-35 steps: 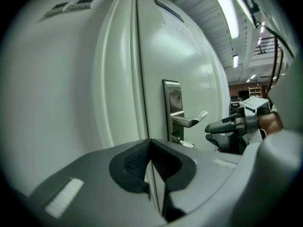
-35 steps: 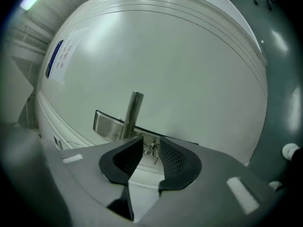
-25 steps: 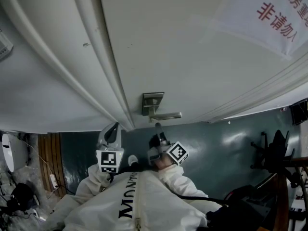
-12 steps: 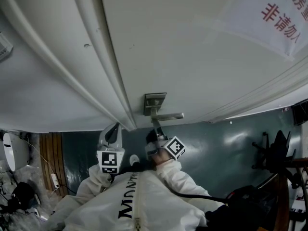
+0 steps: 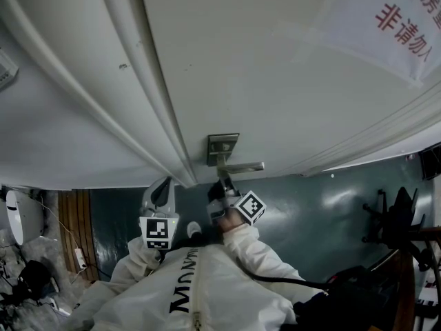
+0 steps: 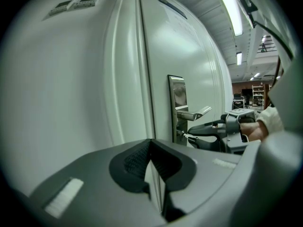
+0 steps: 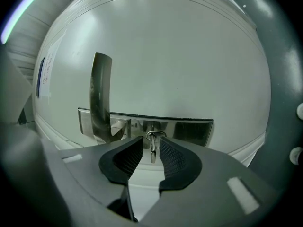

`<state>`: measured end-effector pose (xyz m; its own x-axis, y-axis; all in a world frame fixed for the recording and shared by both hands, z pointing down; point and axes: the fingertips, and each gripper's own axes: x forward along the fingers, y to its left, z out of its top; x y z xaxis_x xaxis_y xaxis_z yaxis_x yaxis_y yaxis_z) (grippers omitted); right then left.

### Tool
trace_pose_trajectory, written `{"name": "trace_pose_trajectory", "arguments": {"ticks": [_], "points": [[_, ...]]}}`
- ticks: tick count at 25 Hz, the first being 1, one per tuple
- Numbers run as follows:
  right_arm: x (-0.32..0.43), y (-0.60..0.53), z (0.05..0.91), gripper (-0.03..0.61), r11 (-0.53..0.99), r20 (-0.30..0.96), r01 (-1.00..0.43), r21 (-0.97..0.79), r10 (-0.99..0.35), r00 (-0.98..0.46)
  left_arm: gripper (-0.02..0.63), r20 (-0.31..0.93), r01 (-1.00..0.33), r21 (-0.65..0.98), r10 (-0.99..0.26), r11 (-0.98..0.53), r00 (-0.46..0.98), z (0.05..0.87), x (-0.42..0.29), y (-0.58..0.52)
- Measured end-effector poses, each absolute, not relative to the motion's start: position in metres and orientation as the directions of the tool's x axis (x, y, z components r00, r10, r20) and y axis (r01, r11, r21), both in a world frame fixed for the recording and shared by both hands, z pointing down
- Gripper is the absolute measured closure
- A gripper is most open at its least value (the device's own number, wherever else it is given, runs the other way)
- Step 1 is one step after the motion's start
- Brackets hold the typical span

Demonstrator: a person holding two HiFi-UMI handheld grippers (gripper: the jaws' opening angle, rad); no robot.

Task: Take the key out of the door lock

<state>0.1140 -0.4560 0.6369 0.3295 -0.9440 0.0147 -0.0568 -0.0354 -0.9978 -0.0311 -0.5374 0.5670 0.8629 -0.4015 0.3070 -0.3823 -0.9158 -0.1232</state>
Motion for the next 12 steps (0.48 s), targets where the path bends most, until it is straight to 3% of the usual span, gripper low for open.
{"name": "trace_pose_trajectory", "arguments": {"ticks": [12], "points": [[0.1153, -0.4604, 0.6385, 0.548, -0.030, 0.016, -0.037, -0.999, -0.945, 0.327, 0.614, 0.311, -0.389, -0.119, -0.407, -0.913, 0.859, 0.5685, -0.0324, -0.5378]]}}
